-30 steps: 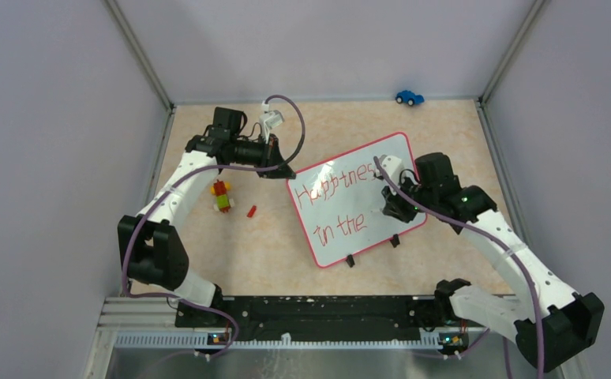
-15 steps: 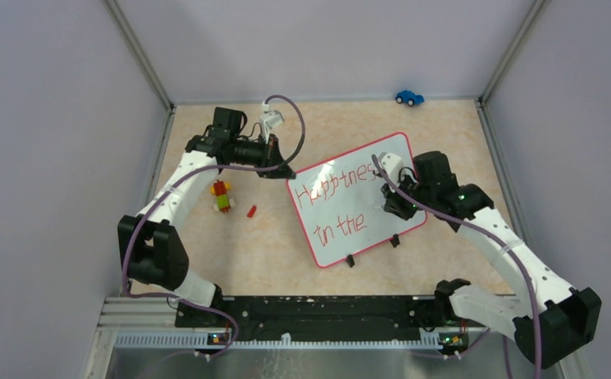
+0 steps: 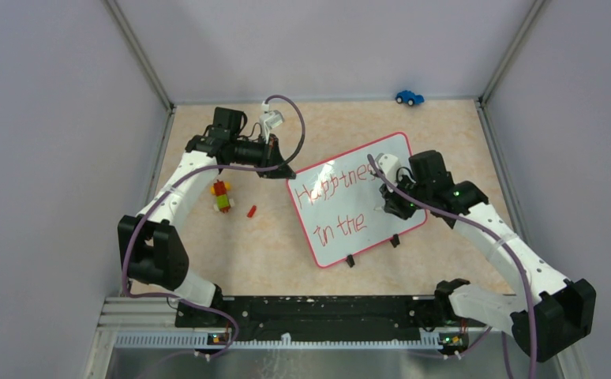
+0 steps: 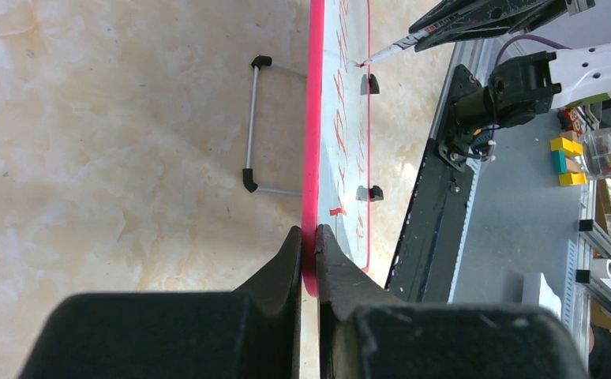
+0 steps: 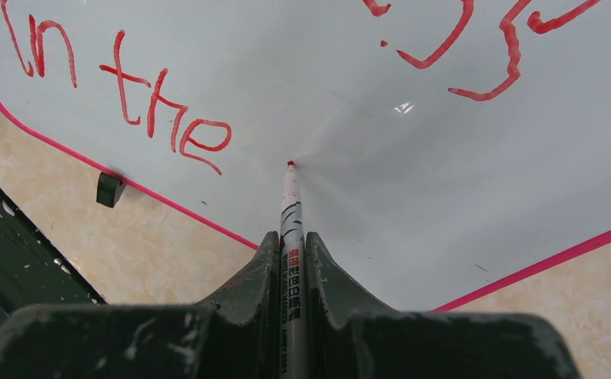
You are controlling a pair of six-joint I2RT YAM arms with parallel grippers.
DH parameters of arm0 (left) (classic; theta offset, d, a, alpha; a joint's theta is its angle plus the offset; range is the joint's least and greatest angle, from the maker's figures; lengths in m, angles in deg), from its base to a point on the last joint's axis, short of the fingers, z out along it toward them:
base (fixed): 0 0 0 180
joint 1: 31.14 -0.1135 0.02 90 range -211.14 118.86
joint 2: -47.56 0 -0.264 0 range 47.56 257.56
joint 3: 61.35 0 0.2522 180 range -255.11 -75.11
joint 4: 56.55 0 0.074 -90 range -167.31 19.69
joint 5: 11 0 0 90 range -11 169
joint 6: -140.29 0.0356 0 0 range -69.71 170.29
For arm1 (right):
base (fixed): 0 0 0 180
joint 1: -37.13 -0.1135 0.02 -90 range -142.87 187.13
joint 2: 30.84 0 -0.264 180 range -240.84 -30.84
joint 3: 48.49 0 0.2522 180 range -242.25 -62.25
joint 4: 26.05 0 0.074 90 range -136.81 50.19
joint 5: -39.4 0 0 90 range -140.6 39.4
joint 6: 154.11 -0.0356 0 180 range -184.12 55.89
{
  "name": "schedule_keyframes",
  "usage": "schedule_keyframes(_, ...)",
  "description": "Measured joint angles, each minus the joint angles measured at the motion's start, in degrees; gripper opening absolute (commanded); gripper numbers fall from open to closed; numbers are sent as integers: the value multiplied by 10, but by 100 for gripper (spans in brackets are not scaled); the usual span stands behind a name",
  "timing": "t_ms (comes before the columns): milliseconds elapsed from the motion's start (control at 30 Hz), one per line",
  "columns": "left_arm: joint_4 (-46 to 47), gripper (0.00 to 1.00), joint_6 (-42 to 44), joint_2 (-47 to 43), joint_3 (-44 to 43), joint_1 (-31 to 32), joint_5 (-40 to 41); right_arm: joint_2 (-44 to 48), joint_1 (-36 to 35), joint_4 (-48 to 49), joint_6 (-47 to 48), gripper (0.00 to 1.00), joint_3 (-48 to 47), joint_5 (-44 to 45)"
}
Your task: Write a sentence on the whiteboard
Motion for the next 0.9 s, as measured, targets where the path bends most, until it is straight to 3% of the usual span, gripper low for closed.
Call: schedule_keyframes(900,1,0,0,0,1,0,1,-11,-15,5,-5,0,3,-31)
